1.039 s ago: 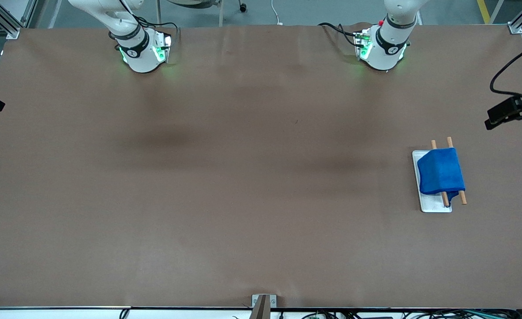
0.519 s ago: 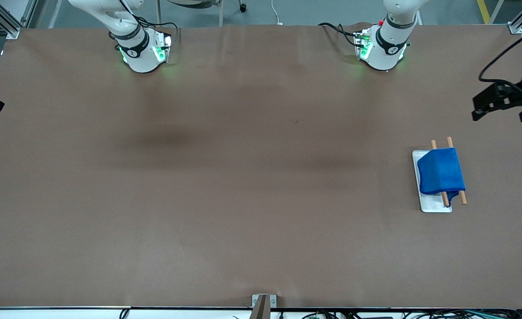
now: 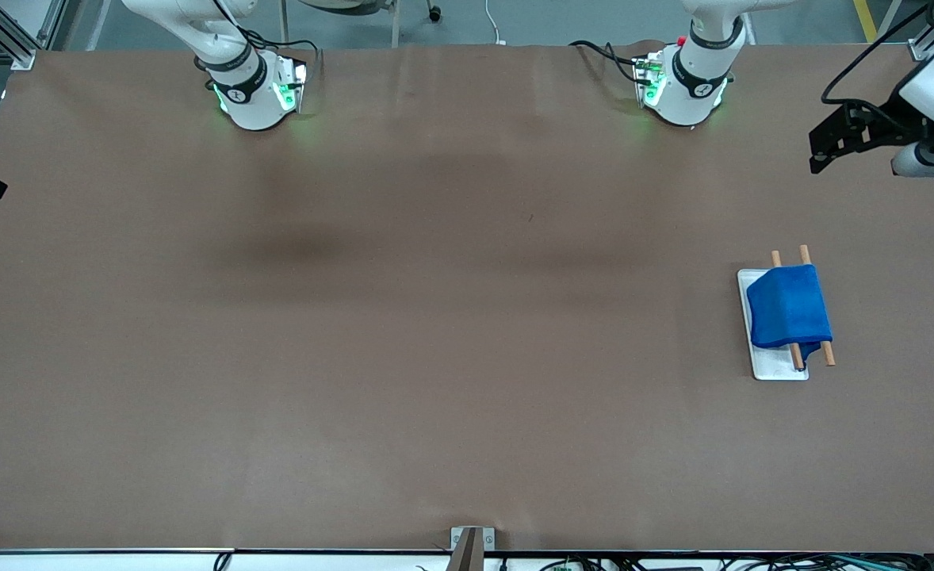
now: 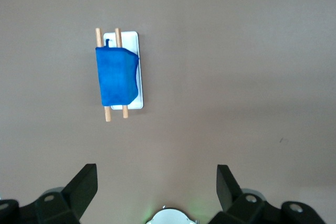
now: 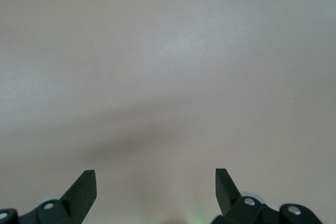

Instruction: Right arm passes towel to left arm to hang

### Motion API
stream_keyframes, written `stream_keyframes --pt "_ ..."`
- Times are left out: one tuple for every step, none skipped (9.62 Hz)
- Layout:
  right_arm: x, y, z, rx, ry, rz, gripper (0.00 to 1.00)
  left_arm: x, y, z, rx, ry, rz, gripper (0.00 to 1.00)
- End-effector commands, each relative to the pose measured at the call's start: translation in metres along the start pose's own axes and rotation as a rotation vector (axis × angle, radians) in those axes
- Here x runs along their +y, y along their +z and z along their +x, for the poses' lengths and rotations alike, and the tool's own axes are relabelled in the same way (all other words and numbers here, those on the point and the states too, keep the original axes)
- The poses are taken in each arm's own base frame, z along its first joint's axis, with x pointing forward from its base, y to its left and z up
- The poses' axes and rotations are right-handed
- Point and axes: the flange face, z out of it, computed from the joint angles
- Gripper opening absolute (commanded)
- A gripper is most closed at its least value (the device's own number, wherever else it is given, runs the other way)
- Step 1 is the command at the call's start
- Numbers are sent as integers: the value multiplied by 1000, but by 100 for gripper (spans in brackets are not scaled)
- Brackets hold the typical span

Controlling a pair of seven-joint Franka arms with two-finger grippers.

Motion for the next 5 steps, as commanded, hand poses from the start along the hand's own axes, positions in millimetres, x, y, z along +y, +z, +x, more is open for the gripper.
stream_keyframes --pt "1 -1 -1 -5 10 3 100 9 22 -24 -5 6 6 100" --pt "2 -1 -1 -5 12 5 100 8 23 -26 -3 9 7 100" --pt "3 -1 -1 -5 13 5 100 6 24 -25 -3 21 6 100" --pt "3 -1 -1 -5 12 5 100 -1 25 -22 -5 10 0 100" --pt "2 -1 -1 -7 10 4 100 -3 24 -21 -5 6 1 100"
